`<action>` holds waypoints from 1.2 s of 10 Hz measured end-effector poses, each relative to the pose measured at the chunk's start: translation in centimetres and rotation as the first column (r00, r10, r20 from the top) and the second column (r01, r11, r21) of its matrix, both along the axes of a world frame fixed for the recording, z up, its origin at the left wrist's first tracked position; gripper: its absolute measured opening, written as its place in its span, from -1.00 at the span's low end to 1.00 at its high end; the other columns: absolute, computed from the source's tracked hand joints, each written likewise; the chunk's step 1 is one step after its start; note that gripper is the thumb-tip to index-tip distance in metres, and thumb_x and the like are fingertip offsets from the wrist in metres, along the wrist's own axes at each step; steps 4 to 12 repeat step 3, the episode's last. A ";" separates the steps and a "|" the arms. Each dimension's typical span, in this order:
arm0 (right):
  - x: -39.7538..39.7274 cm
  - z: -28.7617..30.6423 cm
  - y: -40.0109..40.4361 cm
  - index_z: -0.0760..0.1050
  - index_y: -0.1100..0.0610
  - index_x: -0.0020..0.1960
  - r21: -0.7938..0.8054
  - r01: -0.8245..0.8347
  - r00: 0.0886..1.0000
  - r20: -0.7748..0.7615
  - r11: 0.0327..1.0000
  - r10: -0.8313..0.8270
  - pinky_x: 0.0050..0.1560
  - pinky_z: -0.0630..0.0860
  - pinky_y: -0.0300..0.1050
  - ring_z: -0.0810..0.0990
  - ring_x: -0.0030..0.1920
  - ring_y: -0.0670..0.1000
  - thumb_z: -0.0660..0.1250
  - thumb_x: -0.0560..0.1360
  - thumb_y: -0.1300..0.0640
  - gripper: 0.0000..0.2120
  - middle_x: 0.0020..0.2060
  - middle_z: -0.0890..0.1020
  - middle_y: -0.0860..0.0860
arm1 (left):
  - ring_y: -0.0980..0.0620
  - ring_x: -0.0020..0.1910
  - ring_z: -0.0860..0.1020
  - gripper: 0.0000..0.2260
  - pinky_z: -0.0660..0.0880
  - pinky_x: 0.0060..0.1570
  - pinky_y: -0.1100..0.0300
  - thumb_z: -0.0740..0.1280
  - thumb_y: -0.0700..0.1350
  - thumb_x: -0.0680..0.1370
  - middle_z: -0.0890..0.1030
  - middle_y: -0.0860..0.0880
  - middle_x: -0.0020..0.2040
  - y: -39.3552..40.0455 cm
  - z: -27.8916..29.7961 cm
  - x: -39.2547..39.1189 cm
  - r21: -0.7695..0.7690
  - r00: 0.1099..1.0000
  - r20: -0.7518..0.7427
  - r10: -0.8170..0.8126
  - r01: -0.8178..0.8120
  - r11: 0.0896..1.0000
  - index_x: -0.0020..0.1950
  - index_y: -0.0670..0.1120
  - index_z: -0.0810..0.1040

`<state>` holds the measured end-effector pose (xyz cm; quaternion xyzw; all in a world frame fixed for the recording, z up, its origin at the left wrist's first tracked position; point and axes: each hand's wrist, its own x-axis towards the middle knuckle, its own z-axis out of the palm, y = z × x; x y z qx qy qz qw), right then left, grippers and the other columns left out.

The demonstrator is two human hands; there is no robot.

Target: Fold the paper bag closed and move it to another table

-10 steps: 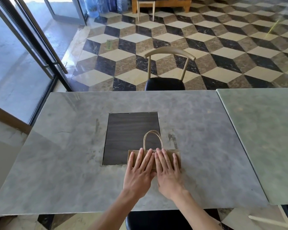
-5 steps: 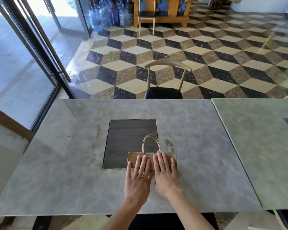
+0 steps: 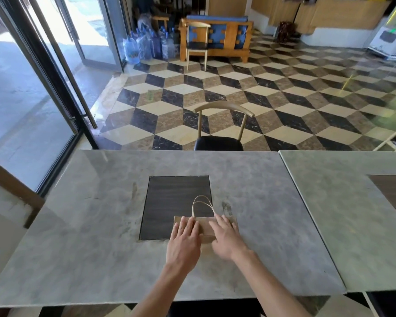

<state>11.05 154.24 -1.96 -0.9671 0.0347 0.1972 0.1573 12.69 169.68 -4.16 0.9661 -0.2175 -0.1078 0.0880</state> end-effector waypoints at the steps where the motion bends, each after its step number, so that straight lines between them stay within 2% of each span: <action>1: -0.1 1.7 -0.2 0.34 0.14 0.46 0.025 0.024 0.999 0.033 0.999 -0.025 0.51 0.16 0.08 0.14 0.57 0.09 0.14 0.49 0.23 -0.47 0.58 0.21 0.09 | -0.11 0.53 0.16 -0.52 0.12 0.48 0.00 -0.15 0.08 0.59 0.33 0.00 0.50 0.4 0.8 0.0 -0.022 1.000 0.025 -0.009 0.009 1.000 0.35 0.02 0.40; 2: -0.2 3.0 -0.7 0.47 0.10 0.36 0.067 0.098 0.990 0.093 0.993 -0.104 0.35 0.40 -0.02 0.45 0.39 0.11 0.15 0.48 0.23 -0.54 0.43 0.46 0.04 | -0.06 0.23 0.51 -0.71 0.43 0.21 0.08 0.05 0.03 0.58 0.62 0.05 0.08 0.7 1.8 -0.3 -0.083 0.994 0.105 -0.006 0.014 0.996 -0.08 0.03 0.56; 3: -0.8 4.4 -0.9 0.55 0.07 0.26 0.067 0.136 0.980 0.139 0.988 -0.144 0.20 0.50 -0.03 0.55 0.26 0.13 0.17 0.50 0.15 -0.63 0.28 0.59 0.04 | -0.01 -0.20 0.60 -0.73 0.49 -0.21 0.13 0.14 0.00 0.51 0.62 0.04 -0.30 0.8 3.3 -1.1 -0.172 0.984 0.169 0.045 -0.016 0.985 -0.32 -0.02 0.51; 12: -0.8 4.4 -0.9 0.55 0.07 0.26 0.067 0.136 0.980 0.139 0.988 -0.144 0.20 0.50 -0.03 0.55 0.26 0.13 0.17 0.50 0.15 -0.63 0.28 0.59 0.04 | -0.01 -0.20 0.60 -0.73 0.49 -0.21 0.13 0.14 0.00 0.51 0.62 0.04 -0.30 0.8 3.3 -1.1 -0.172 0.984 0.169 0.045 -0.016 0.985 -0.32 -0.02 0.51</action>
